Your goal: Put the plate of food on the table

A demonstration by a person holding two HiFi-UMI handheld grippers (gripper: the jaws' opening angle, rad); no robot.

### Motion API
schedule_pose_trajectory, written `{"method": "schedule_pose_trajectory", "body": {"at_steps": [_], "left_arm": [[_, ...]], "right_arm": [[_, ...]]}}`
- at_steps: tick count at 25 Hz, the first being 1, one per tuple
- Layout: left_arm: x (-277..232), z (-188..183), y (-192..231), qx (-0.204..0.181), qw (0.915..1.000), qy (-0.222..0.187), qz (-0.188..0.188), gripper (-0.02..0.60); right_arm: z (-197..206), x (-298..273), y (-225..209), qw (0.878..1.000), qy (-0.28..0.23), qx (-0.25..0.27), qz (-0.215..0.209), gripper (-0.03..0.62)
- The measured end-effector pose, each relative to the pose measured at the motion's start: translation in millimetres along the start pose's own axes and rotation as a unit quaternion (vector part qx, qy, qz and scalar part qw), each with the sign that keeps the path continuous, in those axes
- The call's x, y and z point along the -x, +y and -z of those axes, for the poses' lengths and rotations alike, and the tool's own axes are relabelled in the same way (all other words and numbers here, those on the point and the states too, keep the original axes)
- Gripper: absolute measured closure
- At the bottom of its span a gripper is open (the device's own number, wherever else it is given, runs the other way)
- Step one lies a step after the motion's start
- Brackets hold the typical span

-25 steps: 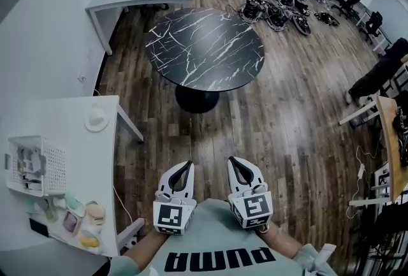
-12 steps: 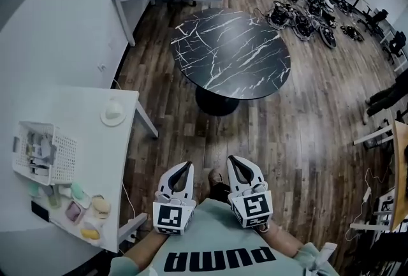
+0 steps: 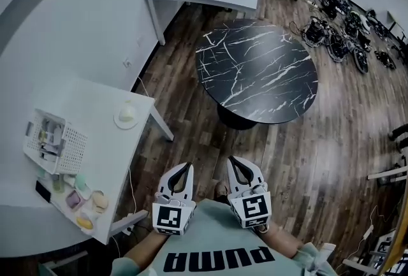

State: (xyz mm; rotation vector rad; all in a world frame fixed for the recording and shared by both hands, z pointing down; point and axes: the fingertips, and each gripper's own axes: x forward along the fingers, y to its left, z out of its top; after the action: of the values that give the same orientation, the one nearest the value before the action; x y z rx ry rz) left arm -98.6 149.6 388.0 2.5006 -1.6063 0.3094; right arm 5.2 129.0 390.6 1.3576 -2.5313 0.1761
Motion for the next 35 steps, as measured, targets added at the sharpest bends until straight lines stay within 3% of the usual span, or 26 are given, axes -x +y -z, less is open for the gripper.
{"method": "schedule_pose_trajectory", "body": {"at_steps": [8,23,35], "left_arm": [[-36,-2,-7,0.001,0.998,0.002,-0.063,0.575],[-49,1,3,-0.006,0.9923,0.039,-0.117,0.575],[-89,-8,86,0.003,0.996,0.003,-0.089,0.575]], "right_arm": [[1,-27,-32,0.997,-0.014,0.014,-0.07,0.586],[1,-61,-39,0.991,-0.022,0.004,-0.133,0.586],[-19,-138,-18,0.993,-0.006,0.02,-0.115,0.586]]}}
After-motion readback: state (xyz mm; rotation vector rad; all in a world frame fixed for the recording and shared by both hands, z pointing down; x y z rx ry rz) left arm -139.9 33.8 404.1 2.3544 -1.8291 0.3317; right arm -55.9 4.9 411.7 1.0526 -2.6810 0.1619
